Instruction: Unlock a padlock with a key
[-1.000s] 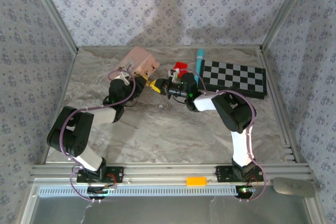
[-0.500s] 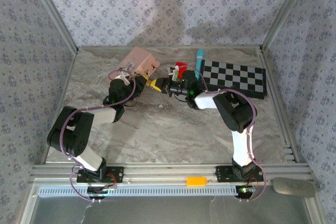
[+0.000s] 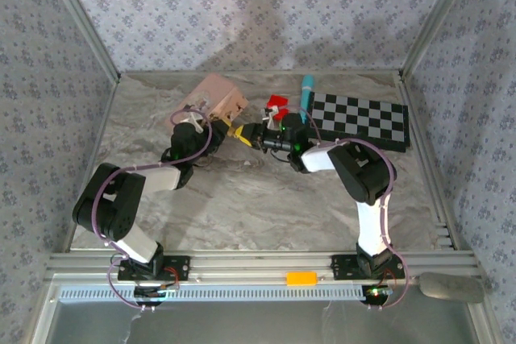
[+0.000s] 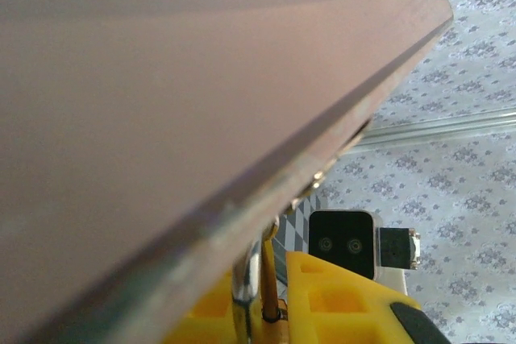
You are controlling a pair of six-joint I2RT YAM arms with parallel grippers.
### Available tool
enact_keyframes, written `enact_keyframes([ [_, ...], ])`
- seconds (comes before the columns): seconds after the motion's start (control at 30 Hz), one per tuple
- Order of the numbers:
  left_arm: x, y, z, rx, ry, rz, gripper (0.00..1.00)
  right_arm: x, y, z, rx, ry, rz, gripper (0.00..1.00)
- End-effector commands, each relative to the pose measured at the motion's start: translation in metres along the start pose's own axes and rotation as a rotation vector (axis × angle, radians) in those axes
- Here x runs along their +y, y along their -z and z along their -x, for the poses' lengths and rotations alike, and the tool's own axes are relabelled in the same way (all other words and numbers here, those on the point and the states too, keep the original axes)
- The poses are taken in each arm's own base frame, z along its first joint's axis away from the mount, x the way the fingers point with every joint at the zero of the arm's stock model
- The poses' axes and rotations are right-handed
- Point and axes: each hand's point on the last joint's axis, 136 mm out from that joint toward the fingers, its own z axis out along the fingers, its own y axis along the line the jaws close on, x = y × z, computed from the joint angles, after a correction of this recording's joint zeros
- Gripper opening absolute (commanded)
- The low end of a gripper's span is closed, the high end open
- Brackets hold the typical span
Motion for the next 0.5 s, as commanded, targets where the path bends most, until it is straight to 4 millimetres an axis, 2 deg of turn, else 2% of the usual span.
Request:
enact_keyframes([
  [0.0,-0.027,0.0,0.011,-0.047,-0.028,-0.085,0.0,0.006,0.012,0.012,-0.068,0.038,0.008,0.23],
  [0.2,-0.027,-0.001,0.015,-0.067,-0.03,-0.081,0.0,-0.004,0.021,0.004,-0.076,0.043,-0.016,0.28],
  [0.47,-0.025,-0.001,0.011,-0.052,-0.029,-0.079,0.0,0.017,0.016,0.0,-0.074,0.071,0.063,0.29],
])
